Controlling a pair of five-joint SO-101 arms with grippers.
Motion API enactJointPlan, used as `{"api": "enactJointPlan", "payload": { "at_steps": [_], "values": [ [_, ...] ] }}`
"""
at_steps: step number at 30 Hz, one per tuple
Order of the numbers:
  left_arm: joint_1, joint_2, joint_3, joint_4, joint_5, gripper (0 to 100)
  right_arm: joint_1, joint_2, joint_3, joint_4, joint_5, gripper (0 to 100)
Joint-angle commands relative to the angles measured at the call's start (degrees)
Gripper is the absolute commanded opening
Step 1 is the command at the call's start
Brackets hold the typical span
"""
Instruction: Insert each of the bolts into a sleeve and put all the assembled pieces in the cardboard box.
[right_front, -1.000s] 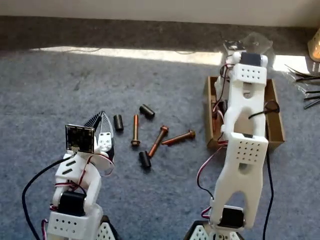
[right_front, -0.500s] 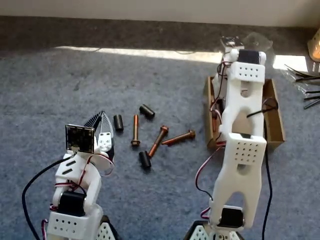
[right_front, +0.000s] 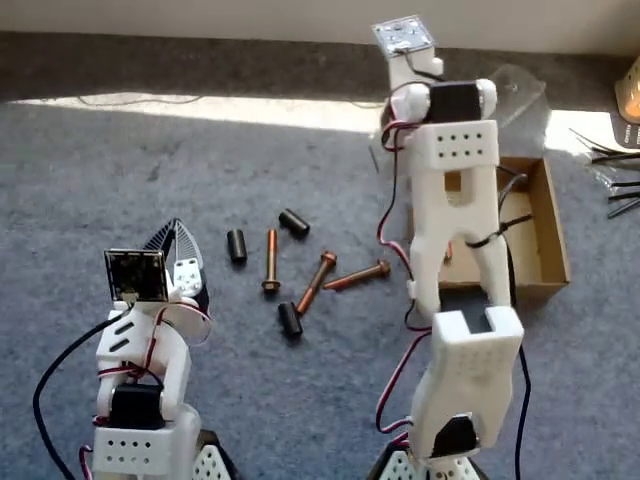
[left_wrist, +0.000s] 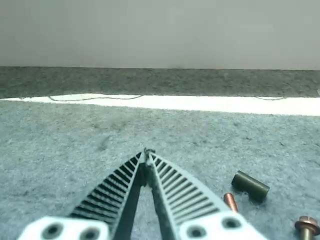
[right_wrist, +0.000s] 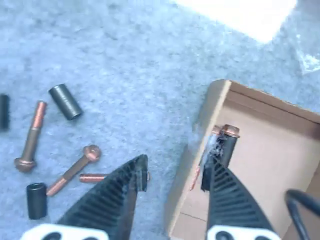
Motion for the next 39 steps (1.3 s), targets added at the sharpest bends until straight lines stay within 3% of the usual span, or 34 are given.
{"api": "enactJointPlan", "payload": {
  "at_steps": [1,11,16,32,39],
  "values": [
    [-0.66,-0.48,-0.31,-1.41,-0.26,1,-4.53,-8.57,3.38,1.01,0.26,15.9],
    [-1.01,-0.48,-0.40,-1.23,-0.44,1,-10.77,-20.97,17.45,1.01,0.18,15.9],
    [-4.62,-0.48,-0.31,-1.23,-0.18,1,-12.62,-27.82,24.66,0.92,0.09,15.9],
    [-5.05,-0.48,-0.31,-1.14,-0.18,1,-28.18,-49.01,44.00,0.92,-12.84,15.9],
    [-5.05,-0.48,-0.31,-1.14,-0.18,1,-28.88,-49.98,54.37,-6.73,-13.98,15.9]
  ]
}}
